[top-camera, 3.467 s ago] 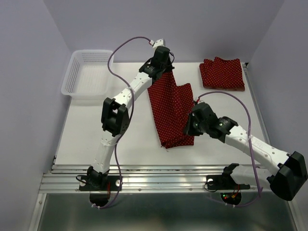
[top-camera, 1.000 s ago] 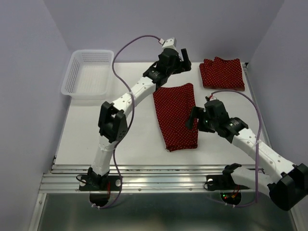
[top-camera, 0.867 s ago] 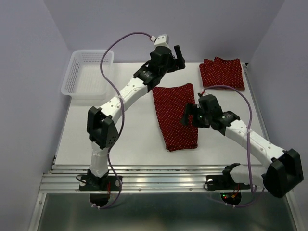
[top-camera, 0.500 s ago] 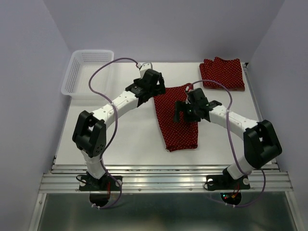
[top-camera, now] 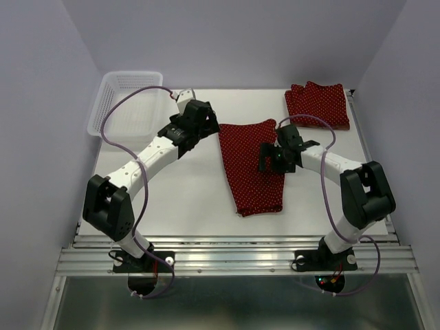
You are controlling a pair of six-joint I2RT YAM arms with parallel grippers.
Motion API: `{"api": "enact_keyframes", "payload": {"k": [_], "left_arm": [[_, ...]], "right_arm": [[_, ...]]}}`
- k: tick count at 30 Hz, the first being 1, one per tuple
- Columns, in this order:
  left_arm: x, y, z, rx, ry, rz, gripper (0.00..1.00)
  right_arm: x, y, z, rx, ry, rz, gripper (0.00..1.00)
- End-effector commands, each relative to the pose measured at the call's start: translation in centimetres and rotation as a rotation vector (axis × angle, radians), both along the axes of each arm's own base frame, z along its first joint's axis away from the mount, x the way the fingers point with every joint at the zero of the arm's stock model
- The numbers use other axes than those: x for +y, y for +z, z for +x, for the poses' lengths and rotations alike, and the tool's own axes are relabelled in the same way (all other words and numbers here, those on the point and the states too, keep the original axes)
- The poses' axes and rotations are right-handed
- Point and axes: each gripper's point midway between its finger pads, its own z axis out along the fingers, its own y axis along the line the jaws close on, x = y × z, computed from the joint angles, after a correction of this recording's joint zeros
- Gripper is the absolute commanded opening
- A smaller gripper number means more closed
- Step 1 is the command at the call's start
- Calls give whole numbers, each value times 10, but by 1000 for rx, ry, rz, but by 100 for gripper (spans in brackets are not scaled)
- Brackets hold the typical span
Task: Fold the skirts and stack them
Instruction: Fold the skirt
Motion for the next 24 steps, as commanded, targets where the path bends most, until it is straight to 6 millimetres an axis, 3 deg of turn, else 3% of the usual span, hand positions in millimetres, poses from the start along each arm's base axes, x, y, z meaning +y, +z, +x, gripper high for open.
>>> {"api": "enact_keyframes", "payload": {"k": [1,2,3,6,8,9,10,14,20,24], "left_arm": [[17,10,2,-35,46,5,99],[18,12,3,-39,48,4,99],[20,12,4,-40,50,1,99],[29,14,5,-49,59,-9,99],[37,14,6,-55,69,-17,99],[40,14,7,-56,75,-18,99],[42,12,8,-56,78,-19,99],[54,14,12,-59,82,-11,99],[78,24,18,-79,122,-18,99],[84,25,20,-82,133,-15,99]], "right_arm": [[21,58,16,-147,79,110,100],[23,55,12,-130,85,124,100],[24,71,6,-157,92,151,100],[24,75,-21,-125,84,209,100],[28,86,-55,-119,100,256,100],[33,76,-68,-79,113,253,100],[40,83,-82,-89,142,271,100],[66,65,-149,24,226,243,100],[87,44,-195,125,266,354,100],[89,33,-202,152,280,359,100]]}}
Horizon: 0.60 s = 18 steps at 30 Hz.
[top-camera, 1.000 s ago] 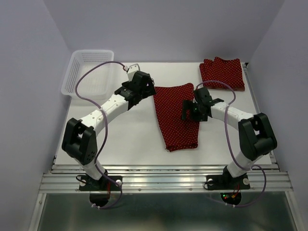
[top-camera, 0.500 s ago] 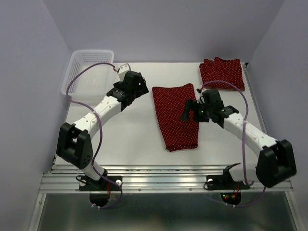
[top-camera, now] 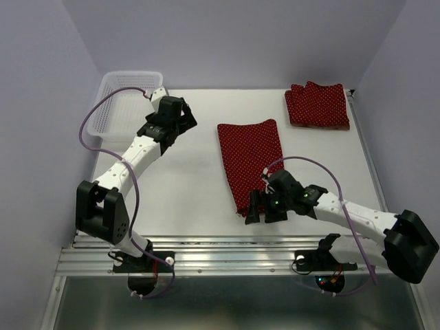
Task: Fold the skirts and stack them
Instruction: Fold the skirt
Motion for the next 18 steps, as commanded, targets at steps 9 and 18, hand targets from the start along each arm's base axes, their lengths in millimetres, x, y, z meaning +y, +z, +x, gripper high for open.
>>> {"api": "enact_keyframes", "payload": {"k": [9,18], "left_arm": [[11,21,5,-67,14,-3,99],[14,16,3,-54,23,3,99]], "right_arm": [[1,-15,28,-77,-79,-73,100],[-28,-35,68,-97,-195,-148,100]]}}
